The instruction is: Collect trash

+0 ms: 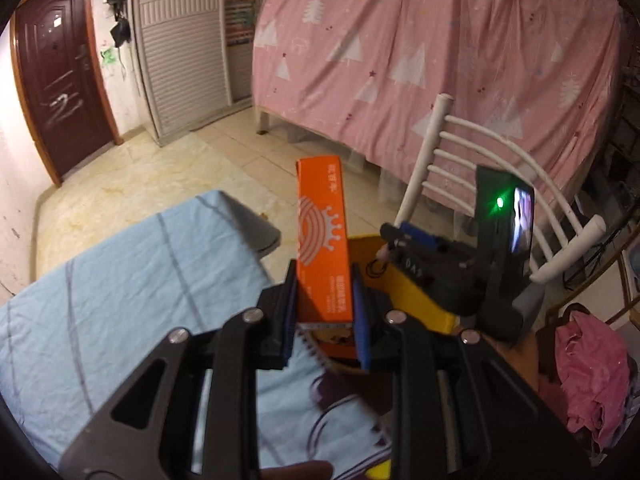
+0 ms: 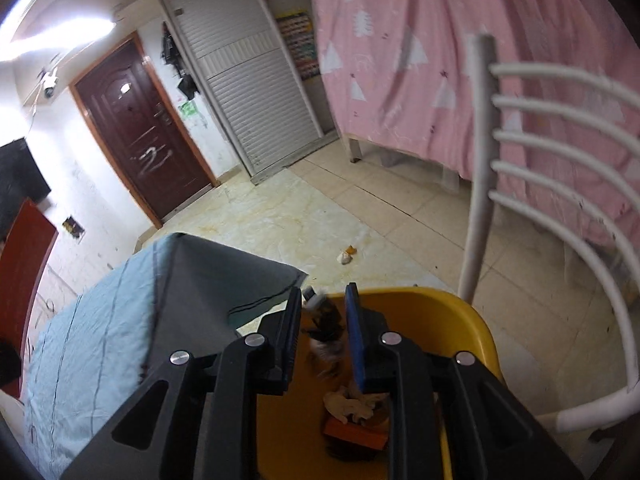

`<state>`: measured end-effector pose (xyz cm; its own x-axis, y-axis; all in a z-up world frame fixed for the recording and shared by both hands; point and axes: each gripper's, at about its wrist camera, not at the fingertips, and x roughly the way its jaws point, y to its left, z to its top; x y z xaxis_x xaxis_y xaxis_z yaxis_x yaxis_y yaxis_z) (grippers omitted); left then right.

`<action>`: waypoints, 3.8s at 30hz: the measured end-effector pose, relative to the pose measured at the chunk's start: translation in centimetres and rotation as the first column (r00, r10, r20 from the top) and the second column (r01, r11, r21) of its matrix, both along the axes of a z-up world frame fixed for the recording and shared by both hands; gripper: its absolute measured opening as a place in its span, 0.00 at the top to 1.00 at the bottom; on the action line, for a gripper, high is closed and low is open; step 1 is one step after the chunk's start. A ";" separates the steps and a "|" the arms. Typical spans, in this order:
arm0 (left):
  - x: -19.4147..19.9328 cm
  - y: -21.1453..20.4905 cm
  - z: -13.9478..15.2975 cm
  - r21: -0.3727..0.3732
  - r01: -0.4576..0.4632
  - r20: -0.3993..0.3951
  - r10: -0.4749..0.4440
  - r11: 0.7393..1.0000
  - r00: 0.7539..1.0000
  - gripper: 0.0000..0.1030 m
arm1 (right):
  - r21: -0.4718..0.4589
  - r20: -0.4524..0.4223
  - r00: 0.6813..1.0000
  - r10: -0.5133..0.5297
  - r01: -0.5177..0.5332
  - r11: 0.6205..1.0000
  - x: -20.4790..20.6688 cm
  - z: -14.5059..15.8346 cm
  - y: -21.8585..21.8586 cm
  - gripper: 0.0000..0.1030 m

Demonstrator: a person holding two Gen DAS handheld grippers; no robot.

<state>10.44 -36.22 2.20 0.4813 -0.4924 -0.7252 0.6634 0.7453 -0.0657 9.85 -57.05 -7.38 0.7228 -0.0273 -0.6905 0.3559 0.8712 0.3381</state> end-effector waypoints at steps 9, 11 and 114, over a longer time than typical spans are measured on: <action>0.8 -4.0 -1.9 -0.024 0.079 -0.052 -0.080 0.997 0.995 0.46 | 0.092 0.041 0.988 -0.148 0.143 0.985 -3.8 -1.4 -4.2 0.49; 0.7 -4.2 -2.2 -0.013 0.078 -0.052 -0.079 0.997 0.996 0.46 | 0.102 0.051 0.981 -0.185 0.180 0.978 -5.0 -1.4 -5.1 0.45; 5.2 36.7 -2.9 -0.202 -0.578 0.175 0.609 0.791 0.773 0.06 | -0.319 0.160 0.850 0.502 -0.437 0.841 5.2 8.7 34.4 0.08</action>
